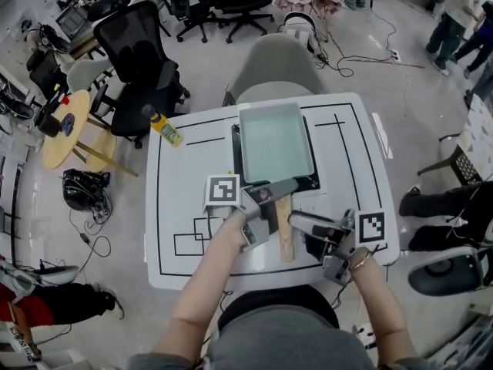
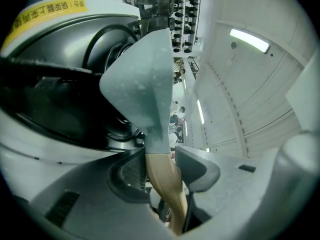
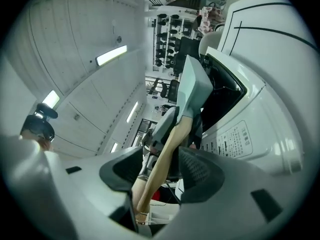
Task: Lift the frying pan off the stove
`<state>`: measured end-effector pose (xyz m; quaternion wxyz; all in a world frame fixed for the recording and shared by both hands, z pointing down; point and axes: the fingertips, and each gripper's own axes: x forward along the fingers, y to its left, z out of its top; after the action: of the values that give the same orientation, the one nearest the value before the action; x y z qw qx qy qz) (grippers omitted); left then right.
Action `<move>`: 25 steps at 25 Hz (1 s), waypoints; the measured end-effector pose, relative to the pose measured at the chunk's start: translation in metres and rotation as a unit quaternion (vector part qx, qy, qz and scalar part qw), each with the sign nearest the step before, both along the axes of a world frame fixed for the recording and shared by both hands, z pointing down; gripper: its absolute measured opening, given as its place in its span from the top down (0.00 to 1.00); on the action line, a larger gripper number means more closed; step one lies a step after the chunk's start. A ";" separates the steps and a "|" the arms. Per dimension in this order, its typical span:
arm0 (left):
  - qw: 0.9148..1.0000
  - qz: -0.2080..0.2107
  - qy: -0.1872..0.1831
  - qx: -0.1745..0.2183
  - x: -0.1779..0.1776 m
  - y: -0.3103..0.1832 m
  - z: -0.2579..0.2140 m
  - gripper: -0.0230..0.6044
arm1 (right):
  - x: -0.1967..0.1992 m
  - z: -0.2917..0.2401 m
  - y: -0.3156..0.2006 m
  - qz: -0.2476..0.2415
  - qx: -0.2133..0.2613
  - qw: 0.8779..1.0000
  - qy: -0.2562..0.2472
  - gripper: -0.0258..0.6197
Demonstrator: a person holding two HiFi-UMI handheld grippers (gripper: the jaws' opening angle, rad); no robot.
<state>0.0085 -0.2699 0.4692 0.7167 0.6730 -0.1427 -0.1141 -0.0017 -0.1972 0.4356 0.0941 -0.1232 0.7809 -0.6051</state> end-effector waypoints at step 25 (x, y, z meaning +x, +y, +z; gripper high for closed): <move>1.000 -0.010 0.009 0.003 0.000 -0.003 -0.001 0.71 | -0.028 0.011 -0.015 -0.071 -0.052 0.996 -0.034 0.67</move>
<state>0.0080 -0.2726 0.4686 0.7148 0.6727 -0.1427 -0.1272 -0.0298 -0.2123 0.4465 0.0709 -0.0510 0.7516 -0.6538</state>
